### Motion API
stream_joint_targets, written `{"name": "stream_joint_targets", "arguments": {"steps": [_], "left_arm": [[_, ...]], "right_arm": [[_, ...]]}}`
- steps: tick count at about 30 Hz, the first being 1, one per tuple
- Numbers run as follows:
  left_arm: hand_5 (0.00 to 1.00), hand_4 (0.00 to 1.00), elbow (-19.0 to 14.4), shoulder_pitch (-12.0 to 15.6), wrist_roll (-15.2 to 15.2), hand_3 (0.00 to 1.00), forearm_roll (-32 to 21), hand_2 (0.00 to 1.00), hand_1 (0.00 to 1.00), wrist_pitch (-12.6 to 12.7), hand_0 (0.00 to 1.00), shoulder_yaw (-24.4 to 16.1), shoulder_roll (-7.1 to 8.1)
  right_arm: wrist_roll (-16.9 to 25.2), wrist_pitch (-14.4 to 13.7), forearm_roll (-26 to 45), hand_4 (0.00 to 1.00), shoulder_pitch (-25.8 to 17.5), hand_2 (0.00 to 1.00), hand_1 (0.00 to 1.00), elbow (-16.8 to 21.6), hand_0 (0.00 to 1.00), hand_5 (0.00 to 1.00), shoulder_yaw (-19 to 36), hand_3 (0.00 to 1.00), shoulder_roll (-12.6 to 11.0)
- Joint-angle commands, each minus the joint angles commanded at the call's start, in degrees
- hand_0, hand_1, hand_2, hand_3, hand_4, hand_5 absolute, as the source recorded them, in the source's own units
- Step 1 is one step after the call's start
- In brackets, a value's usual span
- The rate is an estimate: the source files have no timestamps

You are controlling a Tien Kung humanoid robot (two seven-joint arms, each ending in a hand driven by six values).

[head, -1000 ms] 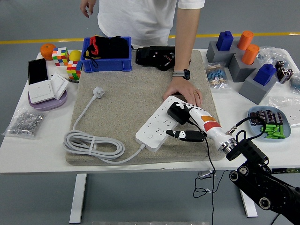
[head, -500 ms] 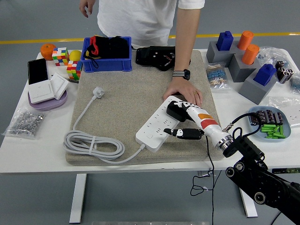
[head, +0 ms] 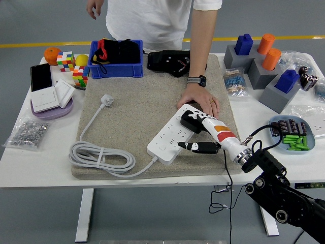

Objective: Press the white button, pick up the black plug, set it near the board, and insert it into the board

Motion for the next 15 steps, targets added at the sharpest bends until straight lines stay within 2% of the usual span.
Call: {"name": "stream_joint_targets", "arguments": {"steps": [6, 15], "left_arm": [[0.207, 0.556, 0.0, 0.0, 0.0, 0.685, -0.2, 0.656, 0.675, 0.0, 0.685, 0.0, 0.02], [0.205, 0.556, 0.0, -0.1, 0.0, 0.684, -0.1, 0.656, 0.675, 0.0, 0.685, -0.1, 0.00]], "right_arm": [[0.0, 0.0, -0.1, 0.998, 0.1, 0.881, 0.927, 1.6, 0.962, 0.698, 1.1, 0.849, -0.2], [-0.1, 0.0, -0.7, 0.998, 0.1, 0.880, 0.927, 7.0, 0.962, 0.698, 4.5, 0.847, -1.2]]}}
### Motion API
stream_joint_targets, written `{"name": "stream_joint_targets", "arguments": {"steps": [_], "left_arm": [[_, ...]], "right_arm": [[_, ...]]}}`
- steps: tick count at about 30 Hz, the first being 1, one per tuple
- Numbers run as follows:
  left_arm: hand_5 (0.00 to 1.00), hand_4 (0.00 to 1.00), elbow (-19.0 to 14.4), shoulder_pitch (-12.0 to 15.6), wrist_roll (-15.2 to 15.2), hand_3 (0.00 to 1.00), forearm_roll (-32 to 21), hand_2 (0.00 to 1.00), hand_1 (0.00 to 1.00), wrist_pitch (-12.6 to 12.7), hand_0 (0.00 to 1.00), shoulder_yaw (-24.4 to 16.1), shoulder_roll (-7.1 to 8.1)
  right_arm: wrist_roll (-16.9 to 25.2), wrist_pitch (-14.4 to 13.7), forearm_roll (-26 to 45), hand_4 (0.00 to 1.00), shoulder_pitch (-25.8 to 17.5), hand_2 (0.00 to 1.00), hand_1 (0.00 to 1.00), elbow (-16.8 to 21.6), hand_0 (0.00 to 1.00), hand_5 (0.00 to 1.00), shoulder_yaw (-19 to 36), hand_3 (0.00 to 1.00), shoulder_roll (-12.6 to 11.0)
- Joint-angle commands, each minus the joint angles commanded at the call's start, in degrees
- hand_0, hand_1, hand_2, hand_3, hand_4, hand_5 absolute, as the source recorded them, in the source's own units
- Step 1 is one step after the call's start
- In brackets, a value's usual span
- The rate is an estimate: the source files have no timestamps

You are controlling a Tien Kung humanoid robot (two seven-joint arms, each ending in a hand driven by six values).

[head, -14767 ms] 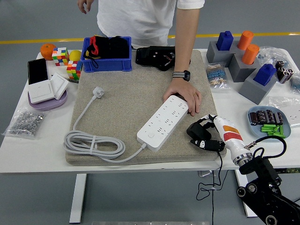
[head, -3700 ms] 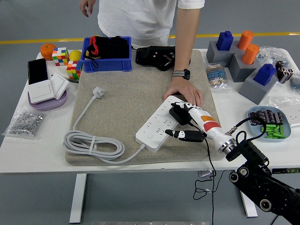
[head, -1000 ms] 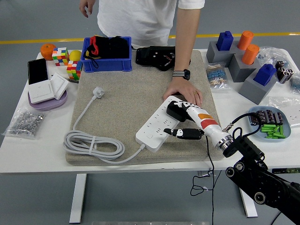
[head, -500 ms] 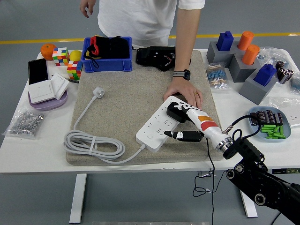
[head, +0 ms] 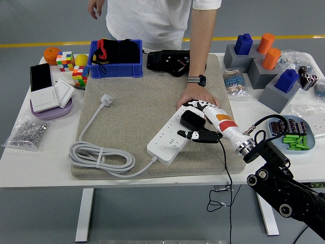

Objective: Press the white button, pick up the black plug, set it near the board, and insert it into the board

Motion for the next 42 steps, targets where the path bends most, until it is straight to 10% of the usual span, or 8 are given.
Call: {"name": "stream_joint_targets", "arguments": {"steps": [22, 27, 28, 42], "left_arm": [[0.206, 0.557, 0.0, -0.5, -0.1, 0.684, 0.0, 0.657, 0.675, 0.1, 0.685, -0.1, 0.21], [0.206, 0.557, 0.0, -0.9, -0.2, 0.684, -0.4, 0.657, 0.675, 0.2, 0.685, 0.3, 0.33], [0.204, 0.556, 0.0, -1.1, -0.2, 0.685, -0.5, 0.656, 0.675, 0.2, 0.685, 0.5, 0.37], [0.202, 0.557, 0.0, -1.5, -0.1, 0.685, 1.2, 0.657, 0.675, 0.0, 0.685, 0.0, 1.16]], "right_arm": [[-4.5, 3.6, -1.6, 0.998, -14.1, 0.801, 0.844, 11.7, 0.910, 0.628, 19.1, 0.775, -5.6], [-5.8, 6.0, -1.8, 0.998, -17.7, 0.801, 0.844, 12.8, 0.910, 0.628, 24.3, 0.775, -5.0], [-5.6, 6.4, -1.8, 0.940, -18.2, 0.666, 0.721, 12.9, 0.798, 0.420, 25.5, 0.683, -4.8], [-4.9, 6.5, -4.1, 0.908, -23.3, 0.645, 0.691, 16.5, 0.760, 0.369, 36.3, 0.644, -0.2]]}}
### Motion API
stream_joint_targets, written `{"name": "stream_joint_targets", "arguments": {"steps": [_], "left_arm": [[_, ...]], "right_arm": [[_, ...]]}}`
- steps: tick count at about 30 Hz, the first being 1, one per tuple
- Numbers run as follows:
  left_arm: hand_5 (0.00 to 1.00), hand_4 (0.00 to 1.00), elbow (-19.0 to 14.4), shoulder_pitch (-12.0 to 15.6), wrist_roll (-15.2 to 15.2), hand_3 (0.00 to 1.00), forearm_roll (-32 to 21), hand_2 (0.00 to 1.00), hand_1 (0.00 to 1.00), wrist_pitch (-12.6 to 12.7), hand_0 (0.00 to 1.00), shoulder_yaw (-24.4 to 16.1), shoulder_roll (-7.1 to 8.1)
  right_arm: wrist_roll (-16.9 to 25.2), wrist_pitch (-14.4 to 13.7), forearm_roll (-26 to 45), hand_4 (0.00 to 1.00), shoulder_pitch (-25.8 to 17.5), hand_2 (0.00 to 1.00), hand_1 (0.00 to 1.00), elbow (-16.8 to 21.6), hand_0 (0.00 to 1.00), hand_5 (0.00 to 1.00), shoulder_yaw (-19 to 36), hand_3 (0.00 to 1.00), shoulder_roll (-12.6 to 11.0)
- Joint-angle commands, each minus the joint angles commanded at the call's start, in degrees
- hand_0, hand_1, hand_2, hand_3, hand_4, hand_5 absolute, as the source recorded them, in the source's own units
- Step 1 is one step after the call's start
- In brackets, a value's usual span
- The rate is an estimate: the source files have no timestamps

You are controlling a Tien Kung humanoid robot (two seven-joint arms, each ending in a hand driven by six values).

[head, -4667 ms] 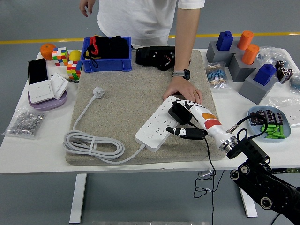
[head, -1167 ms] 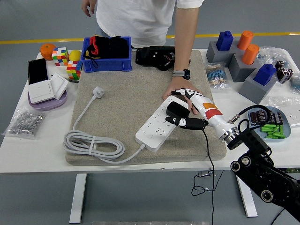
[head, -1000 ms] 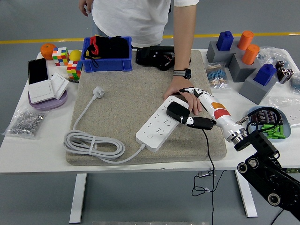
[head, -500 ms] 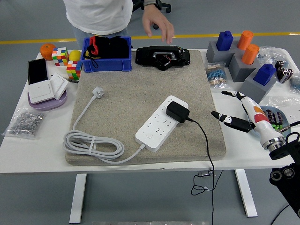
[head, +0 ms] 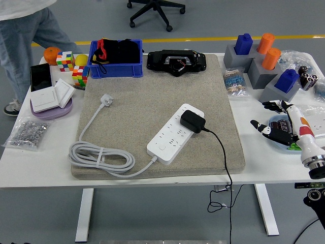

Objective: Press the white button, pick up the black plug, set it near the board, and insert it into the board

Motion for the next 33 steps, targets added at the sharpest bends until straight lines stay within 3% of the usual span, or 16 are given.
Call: {"name": "stream_joint_targets", "arguments": {"steps": [10, 33], "left_arm": [[0.200, 0.560, 0.0, -0.7, -0.4, 0.684, -2.4, 0.658, 0.676, 0.0, 0.685, 2.2, -0.41], [0.199, 0.562, 0.0, -0.9, -0.4, 0.685, -1.6, 0.658, 0.676, 0.0, 0.685, 1.7, 0.12]], "right_arm": [[-0.8, 0.8, -1.0, 0.896, -0.3, 0.644, 0.686, 0.8, 0.753, 0.357, 2.3, 0.641, 1.0], [-1.3, 1.8, -2.0, 0.891, -0.4, 0.642, 0.679, 1.1, 0.765, 0.353, 4.2, 0.638, 1.4]]}}
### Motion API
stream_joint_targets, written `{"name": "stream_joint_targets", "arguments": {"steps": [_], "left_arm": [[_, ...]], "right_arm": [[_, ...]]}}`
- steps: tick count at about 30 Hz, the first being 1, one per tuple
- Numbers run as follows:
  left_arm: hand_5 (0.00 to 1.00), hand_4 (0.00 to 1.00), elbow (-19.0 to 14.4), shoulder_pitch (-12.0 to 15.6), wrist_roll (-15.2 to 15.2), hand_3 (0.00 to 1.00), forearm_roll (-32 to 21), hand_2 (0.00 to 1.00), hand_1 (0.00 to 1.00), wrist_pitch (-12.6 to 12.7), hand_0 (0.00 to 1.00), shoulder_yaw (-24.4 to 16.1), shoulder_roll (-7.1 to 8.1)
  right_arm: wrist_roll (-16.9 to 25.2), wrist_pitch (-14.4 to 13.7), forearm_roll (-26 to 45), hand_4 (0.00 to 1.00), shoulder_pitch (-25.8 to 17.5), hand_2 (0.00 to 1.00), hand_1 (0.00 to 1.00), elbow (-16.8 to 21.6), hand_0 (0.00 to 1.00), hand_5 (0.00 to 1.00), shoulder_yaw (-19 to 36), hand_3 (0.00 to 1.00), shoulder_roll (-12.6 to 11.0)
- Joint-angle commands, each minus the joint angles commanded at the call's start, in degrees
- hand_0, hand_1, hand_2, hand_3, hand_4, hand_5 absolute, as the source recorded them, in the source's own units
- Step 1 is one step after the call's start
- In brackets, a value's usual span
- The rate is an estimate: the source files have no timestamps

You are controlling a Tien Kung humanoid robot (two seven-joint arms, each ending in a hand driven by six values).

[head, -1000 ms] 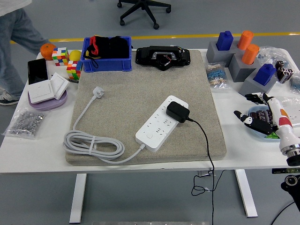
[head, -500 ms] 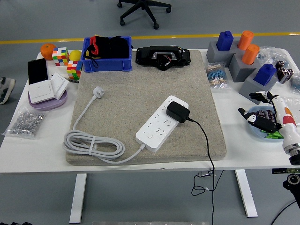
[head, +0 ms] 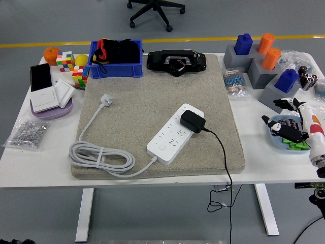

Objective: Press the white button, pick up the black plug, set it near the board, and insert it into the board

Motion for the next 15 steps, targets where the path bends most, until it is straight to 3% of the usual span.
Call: {"name": "stream_joint_targets", "arguments": {"steps": [15], "left_arm": [[0.198, 0.563, 0.0, 0.8, 0.0, 0.685, -0.5, 0.658, 0.676, 0.1, 0.685, -0.1, -0.32]], "right_arm": [[0.0, 0.0, -0.4, 0.887, -0.5, 0.642, 0.678, 0.5, 0.769, 0.348, 1.8, 0.638, 0.5]]}}
